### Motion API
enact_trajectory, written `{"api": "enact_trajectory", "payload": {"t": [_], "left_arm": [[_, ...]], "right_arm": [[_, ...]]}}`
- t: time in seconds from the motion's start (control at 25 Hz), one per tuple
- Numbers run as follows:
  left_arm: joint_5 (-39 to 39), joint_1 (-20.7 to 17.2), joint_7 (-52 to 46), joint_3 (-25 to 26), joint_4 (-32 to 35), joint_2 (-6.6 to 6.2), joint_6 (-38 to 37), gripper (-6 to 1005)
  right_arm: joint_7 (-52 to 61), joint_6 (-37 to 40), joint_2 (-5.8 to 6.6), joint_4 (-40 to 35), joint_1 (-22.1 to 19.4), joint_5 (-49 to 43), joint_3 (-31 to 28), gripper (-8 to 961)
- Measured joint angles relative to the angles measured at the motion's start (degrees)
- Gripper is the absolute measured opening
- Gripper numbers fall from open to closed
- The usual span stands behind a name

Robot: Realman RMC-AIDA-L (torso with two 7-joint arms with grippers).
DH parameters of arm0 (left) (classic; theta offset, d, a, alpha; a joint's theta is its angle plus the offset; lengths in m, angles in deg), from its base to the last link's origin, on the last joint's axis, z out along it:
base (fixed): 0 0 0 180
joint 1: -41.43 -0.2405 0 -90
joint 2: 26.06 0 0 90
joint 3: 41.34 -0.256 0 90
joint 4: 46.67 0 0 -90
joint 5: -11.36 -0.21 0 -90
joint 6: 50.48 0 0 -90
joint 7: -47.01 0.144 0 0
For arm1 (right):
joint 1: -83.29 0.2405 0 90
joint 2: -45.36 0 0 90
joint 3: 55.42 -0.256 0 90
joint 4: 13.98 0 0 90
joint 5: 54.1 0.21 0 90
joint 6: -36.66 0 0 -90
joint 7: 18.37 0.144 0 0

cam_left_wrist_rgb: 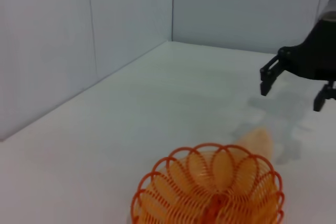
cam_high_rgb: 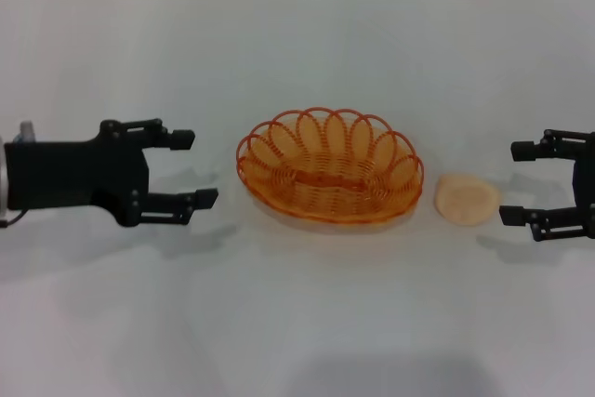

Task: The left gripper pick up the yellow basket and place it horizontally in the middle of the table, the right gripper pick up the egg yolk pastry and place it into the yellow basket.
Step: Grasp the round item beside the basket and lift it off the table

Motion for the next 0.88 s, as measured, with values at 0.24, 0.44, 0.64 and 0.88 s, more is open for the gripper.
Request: {"api": "enact_trajectory", "payload": {"t": [0.24,0.44,0.64,0.88], "left_arm": [[-1.64,0.74,0.95,2.48,-6.88,-3.07,-0.88,816],[-1.39,0.6,3.2,7.66,-7.84,-3.0,-2.88,815],[-1.41,0.87,3.39,8.68,-7.9,-2.8,-3.43,815],[-1.95,1.36,3.05,8.41,-7.74,-2.57,-3.54,815]], "right_arm": [[2.29,-2.87,-0.66,0.0,0.56,-0.28,2.23,736],[4.44,-6.99,-0.84,0.17,0.65,-0.32,5.43,733],[6.47,-10.99,-1.05,0.69,0.75,-0.33,6.79,730],[9.64,-15.08,-1.2,0.71,1.09,-0.33,10.75,727]]}}
